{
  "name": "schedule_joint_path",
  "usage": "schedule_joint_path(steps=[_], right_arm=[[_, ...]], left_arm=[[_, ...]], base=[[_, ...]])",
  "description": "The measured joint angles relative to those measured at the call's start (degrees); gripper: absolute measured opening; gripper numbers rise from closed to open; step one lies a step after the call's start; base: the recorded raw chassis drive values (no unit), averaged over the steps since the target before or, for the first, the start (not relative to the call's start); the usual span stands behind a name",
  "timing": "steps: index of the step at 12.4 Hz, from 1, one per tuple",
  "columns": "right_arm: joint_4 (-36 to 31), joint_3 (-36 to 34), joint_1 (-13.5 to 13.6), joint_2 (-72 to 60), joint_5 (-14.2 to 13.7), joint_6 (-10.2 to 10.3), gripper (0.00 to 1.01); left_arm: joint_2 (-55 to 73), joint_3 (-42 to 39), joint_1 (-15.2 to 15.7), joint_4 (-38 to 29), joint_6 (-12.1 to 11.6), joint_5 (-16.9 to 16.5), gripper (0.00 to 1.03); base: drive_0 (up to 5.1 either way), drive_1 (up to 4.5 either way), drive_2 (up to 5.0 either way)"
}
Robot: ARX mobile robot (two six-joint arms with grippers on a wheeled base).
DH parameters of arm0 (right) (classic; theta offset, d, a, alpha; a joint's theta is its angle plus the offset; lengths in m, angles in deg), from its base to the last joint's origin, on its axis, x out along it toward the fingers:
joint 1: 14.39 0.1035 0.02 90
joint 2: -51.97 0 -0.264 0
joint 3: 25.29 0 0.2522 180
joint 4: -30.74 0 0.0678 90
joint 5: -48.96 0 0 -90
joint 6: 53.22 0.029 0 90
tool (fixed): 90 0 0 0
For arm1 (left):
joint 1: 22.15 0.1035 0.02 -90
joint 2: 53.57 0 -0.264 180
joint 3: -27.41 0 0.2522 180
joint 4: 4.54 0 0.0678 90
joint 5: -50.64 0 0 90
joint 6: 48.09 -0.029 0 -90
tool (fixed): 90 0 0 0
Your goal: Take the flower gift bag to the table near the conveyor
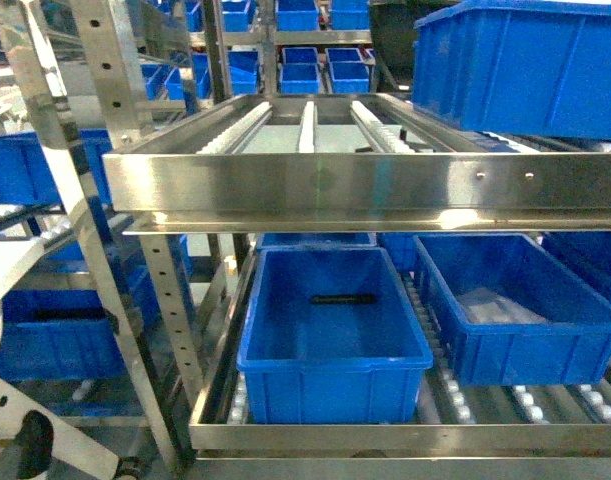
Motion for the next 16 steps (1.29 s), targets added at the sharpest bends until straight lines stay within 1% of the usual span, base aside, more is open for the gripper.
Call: schedule_joint_path(steps=[6,16], right_arm=[[-0.02,0.00,0.00,0.07,0.00,0.00,0.02],[0.04,0.00,0.00,0.11,0.00,0.00,0.02]], left_arm=[[-0.02,0.00,-0.02,0.00,0.00,-0.02,0.02],[0.00,0.00,-0.02,0.04,0.00,-0.02,0.02]], base=[[-4.8,1.16,3.6],[-5.0,2.43,2.4]])
